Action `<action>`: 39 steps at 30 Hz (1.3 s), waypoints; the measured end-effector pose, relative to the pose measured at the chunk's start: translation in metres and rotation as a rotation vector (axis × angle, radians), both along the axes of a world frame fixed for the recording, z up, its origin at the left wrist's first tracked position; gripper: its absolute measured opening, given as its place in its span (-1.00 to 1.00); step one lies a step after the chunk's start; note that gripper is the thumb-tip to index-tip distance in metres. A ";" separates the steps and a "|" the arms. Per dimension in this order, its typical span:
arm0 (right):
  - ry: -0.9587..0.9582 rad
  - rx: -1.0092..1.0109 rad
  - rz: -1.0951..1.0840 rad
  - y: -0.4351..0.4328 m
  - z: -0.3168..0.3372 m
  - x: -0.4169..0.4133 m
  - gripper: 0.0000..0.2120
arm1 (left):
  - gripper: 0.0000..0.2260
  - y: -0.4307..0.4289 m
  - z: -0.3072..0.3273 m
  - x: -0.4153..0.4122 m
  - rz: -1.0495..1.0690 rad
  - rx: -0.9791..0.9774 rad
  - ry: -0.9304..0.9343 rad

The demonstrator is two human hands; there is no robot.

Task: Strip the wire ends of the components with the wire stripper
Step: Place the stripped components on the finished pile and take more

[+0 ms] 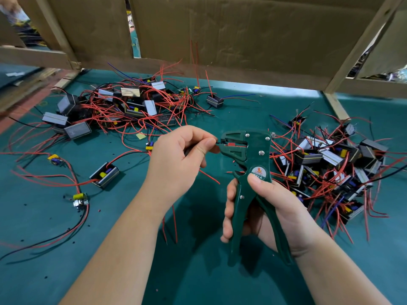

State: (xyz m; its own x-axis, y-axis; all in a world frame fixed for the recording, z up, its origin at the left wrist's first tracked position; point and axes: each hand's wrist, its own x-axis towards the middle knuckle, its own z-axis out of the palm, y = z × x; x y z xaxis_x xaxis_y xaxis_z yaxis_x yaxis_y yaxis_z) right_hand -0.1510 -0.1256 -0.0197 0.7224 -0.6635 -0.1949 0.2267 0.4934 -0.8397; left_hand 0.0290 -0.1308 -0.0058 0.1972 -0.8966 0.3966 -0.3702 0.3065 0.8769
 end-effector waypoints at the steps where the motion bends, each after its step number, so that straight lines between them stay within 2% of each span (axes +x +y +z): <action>1: -0.001 0.000 0.004 0.000 0.000 0.000 -0.52 | -0.78 0.000 0.000 0.000 -0.003 0.003 0.002; 12: 0.054 0.006 -0.061 0.003 -0.002 0.004 -0.44 | -0.80 -0.001 -0.001 0.002 -0.015 0.026 -0.006; 16: 0.183 0.017 -0.273 0.006 -0.003 0.012 -0.46 | -0.84 -0.003 -0.006 0.005 -0.063 0.104 0.016; 19: 0.229 0.105 -0.358 0.002 -0.004 0.016 -0.48 | -0.83 -0.006 -0.013 0.001 -0.065 0.220 -0.101; 23: 0.034 0.172 -0.435 -0.010 -0.002 0.010 -0.59 | -0.88 -0.007 -0.015 0.013 0.017 0.244 -0.151; 26: -0.065 0.124 -0.518 -0.013 -0.001 0.004 -0.65 | -0.89 -0.007 -0.013 0.016 0.009 0.235 -0.130; 33: -0.141 0.060 -0.312 -0.004 -0.002 0.009 -0.30 | -0.86 -0.006 -0.015 0.005 -0.082 0.209 -0.100; 39: -0.129 0.031 -0.343 -0.003 -0.004 0.013 -0.41 | -0.83 -0.006 -0.020 0.000 -0.139 0.228 -0.143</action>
